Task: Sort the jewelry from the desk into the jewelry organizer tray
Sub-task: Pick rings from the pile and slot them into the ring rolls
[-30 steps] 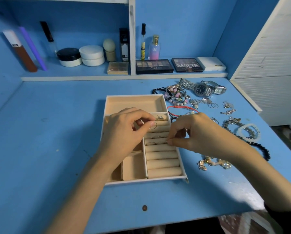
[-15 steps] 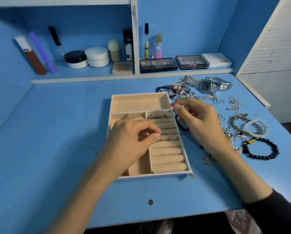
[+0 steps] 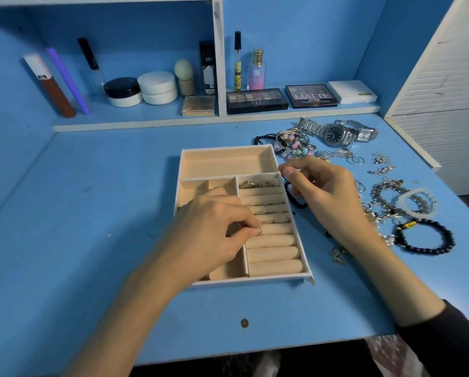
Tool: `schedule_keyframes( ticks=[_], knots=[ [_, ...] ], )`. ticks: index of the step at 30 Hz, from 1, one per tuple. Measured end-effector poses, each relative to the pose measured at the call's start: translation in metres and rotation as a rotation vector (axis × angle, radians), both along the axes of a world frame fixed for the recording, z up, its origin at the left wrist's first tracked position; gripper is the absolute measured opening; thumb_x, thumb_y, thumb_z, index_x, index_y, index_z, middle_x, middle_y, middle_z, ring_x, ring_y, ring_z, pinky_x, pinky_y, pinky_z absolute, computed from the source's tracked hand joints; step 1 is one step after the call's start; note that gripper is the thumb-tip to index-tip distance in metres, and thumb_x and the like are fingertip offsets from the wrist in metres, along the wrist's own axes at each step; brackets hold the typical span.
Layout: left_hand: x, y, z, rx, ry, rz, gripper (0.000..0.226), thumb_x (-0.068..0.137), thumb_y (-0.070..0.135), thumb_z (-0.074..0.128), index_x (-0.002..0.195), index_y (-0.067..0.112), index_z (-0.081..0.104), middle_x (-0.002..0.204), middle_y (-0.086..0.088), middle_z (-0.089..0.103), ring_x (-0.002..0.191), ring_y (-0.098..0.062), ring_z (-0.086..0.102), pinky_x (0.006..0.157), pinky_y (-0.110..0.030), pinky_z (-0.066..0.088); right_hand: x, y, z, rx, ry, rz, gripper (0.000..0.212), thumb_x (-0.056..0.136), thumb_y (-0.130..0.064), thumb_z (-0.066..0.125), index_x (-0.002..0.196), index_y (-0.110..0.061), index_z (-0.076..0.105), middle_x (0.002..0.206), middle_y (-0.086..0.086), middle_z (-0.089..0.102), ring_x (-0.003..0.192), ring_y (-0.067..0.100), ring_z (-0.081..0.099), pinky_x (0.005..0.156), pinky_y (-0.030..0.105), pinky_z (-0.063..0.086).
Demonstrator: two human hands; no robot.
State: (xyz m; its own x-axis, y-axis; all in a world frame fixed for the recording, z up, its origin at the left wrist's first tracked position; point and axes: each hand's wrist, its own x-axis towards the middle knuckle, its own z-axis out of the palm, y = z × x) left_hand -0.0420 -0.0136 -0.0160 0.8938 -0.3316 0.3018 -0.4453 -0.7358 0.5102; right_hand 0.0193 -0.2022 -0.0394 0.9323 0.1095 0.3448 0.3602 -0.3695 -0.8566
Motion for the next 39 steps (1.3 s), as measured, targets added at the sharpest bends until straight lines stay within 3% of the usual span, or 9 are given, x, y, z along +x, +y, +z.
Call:
schedule_keyframes(
  ticks=[3,8,11,16,20,26,32,39],
  knots=[
    [-0.002,0.002,0.005,0.100,-0.014,-0.014,0.014,0.078,0.029,0.061,0.085,0.031,0.074,0.074,0.024,0.058,0.081,-0.003,0.047,0.069,-0.031,0.050,0.000,0.000,-0.001,-0.008,0.001,0.005,0.014,0.090,-0.024,0.058,0.093,-0.014,0.069,0.064,0.025,0.057,0.062,0.040,0.053,0.060,0.049,0.046],
    [-0.007,0.002,0.007,0.222,-0.070,-0.020,0.033,0.073,0.025,0.044,0.082,0.033,0.075,0.078,0.021,0.061,0.084,-0.004,0.044,0.065,-0.017,0.036,-0.003,0.000,0.003,-0.032,-0.002,0.025,0.012,0.090,-0.021,0.059,0.093,-0.015,0.069,0.062,0.022,0.054,0.058,0.036,0.049,0.055,0.040,0.042],
    [-0.008,0.000,0.006,0.256,-0.079,-0.036,0.034,0.072,0.024,0.044,0.080,0.033,0.075,0.077,0.019,0.061,0.083,-0.006,0.044,0.065,-0.020,0.036,-0.009,-0.003,0.011,-0.080,0.017,0.094,0.009,0.088,-0.018,0.060,0.089,-0.017,0.069,0.060,0.011,0.054,0.054,0.013,0.044,0.052,0.026,0.035],
    [-0.003,0.002,0.002,0.151,-0.005,-0.015,0.034,0.071,0.025,0.043,0.080,0.033,0.075,0.077,0.022,0.057,0.087,-0.001,0.041,0.070,-0.027,0.047,-0.014,-0.009,0.016,-0.227,0.099,0.219,0.003,0.082,-0.020,0.068,0.082,-0.020,0.065,0.062,-0.008,0.054,0.059,0.006,0.048,0.057,0.020,0.038],
    [0.000,0.002,0.001,0.074,0.051,-0.001,0.035,0.072,0.025,0.042,0.086,0.032,0.074,0.076,0.023,0.055,0.087,-0.001,0.042,0.076,-0.031,0.049,-0.017,-0.014,0.013,-0.285,0.149,0.256,0.012,0.078,-0.023,0.072,0.080,-0.022,0.060,0.067,-0.005,0.052,0.056,0.005,0.043,0.055,0.018,0.036],
    [0.004,-0.001,0.004,0.024,0.018,0.011,0.042,0.071,0.034,0.035,0.090,0.031,0.072,0.077,0.020,0.058,0.085,-0.006,0.045,0.077,-0.024,0.044,-0.016,-0.015,0.013,-0.285,0.161,0.264,0.014,0.077,-0.023,0.073,0.079,-0.023,0.059,0.068,-0.005,0.051,0.055,0.005,0.042,0.054,0.016,0.034],
    [0.008,-0.004,0.006,0.043,0.034,0.024,0.035,0.072,0.023,0.044,0.091,0.030,0.072,0.078,0.017,0.059,0.081,-0.002,0.040,0.074,-0.010,0.033,-0.016,-0.016,0.012,-0.308,0.154,0.280,0.015,0.077,-0.025,0.072,0.081,-0.021,0.058,0.068,-0.005,0.050,0.055,0.005,0.042,0.053,0.016,0.033],
    [0.014,-0.008,0.009,-0.004,0.008,0.030,0.033,0.071,0.020,0.045,0.086,0.031,0.072,0.071,0.022,0.053,0.078,0.002,0.043,0.068,-0.020,0.039,-0.016,-0.016,0.013,-0.306,0.128,0.282,0.013,0.079,-0.026,0.071,0.081,-0.019,0.060,0.068,0.006,0.054,0.054,0.006,0.041,0.052,0.017,0.033]
  ],
)
